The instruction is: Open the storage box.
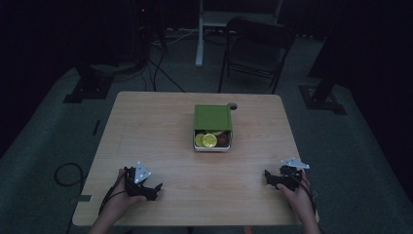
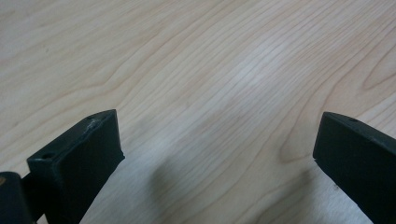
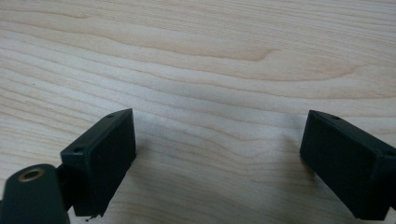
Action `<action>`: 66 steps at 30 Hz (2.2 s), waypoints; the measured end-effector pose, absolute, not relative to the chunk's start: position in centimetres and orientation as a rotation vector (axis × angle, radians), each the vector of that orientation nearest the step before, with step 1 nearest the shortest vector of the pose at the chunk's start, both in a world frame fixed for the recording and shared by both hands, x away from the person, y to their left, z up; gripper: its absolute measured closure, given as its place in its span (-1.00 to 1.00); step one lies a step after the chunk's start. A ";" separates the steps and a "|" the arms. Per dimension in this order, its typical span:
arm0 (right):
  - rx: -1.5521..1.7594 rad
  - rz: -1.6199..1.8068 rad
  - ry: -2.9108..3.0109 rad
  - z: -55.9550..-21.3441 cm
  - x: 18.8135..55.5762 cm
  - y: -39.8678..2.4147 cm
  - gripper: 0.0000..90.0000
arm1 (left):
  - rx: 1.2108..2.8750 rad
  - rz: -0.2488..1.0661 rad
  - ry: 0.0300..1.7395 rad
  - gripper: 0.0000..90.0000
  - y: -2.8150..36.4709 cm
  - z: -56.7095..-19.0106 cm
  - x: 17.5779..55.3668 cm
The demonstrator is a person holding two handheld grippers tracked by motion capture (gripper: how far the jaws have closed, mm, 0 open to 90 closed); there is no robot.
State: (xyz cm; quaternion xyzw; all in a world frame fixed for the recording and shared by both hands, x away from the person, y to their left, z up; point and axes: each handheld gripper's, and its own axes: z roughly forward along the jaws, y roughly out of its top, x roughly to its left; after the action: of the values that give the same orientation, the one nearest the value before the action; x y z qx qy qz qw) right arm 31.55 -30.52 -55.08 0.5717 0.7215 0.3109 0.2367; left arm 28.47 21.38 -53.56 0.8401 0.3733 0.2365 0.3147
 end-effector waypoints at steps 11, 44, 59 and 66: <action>1.567 0.852 1.978 -55.1 31.6 -30.5 -0.78 | 2.239 0.646 0.894 -0.97 19.3 -53.4 28.8; 1.565 0.853 1.979 -55.1 31.6 -30.5 -0.77 | 2.299 0.704 0.664 -0.97 13.2 -53.0 30.4; 1.565 0.853 1.979 -55.1 31.6 -30.5 -0.77 | 2.306 0.751 0.531 -0.97 9.9 -52.8 31.0; 1.566 0.853 1.979 -55.1 31.6 -30.5 -0.77 | 2.307 0.841 0.423 -0.97 7.9 -52.2 31.3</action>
State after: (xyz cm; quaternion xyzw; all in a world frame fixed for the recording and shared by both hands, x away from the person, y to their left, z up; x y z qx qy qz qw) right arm 31.55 -30.52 -55.09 0.5711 0.7219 0.3110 0.2367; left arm 31.34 7.91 -52.22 0.8774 0.1609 0.3200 0.3191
